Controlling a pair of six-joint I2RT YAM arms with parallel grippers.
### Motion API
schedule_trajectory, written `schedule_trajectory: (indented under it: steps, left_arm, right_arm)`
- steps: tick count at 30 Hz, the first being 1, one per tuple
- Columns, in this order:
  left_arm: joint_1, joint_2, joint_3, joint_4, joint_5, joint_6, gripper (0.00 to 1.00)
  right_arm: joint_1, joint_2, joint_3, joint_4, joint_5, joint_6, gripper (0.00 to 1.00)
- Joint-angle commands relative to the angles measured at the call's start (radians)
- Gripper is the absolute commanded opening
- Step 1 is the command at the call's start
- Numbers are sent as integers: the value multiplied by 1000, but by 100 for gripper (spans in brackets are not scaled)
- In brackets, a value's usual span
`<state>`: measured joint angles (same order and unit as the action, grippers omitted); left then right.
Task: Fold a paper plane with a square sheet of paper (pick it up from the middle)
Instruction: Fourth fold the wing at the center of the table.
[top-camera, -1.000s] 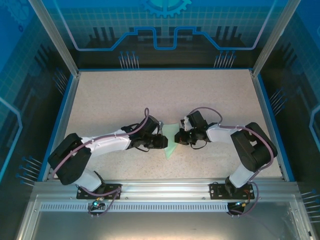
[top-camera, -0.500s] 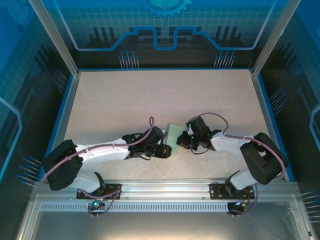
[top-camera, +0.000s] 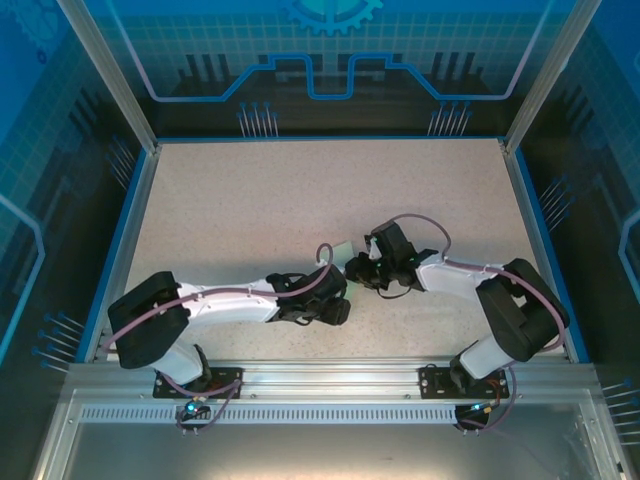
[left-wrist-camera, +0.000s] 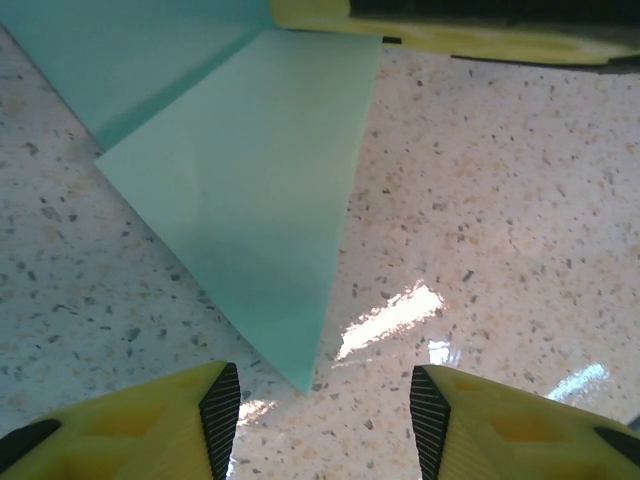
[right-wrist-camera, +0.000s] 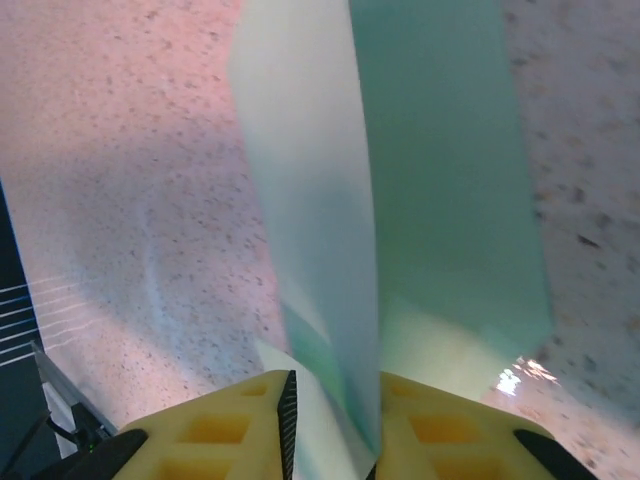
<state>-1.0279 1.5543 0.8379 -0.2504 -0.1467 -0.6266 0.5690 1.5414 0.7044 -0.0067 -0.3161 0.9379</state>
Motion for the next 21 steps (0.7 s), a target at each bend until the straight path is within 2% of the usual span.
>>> schedule_trajectory:
  steps: [1,6,15,21]
  left_arm:
    - [-4,32,46,-43,-78,-8,53]
    - [-9,89,98,-72,-93,-10,52]
    - [-51,164,169,-165,-211,-96,53]
    - [-66,193,199,-172,-247,-127,52]
  right_arm:
    - [-4,40,45,-32,-57,-69,26]
    - [-12,88,84,-51,-101,-104,20]
    - [-27,111,108,-75,-114,-117,21]
    - [-37,114,109,-74,-124,-115,22]
